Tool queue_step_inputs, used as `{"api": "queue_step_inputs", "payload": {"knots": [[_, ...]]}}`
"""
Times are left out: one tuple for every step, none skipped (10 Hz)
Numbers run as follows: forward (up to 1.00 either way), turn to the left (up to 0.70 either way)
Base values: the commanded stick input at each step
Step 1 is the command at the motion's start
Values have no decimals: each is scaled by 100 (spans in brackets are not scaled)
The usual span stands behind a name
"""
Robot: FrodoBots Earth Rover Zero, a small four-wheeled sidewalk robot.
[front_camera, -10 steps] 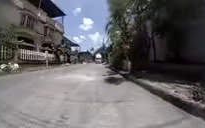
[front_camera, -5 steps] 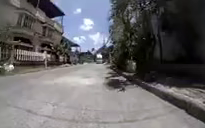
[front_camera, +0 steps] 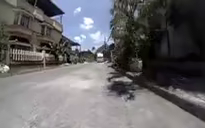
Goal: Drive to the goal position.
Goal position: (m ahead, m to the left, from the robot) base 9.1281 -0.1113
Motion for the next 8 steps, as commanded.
{"api": "queue_step_inputs", "payload": {"knots": [[100, 4], [100, 4], [100, 4], [100, 4], [100, 7], [100, 12], [100, 44], [100, 44]]}}
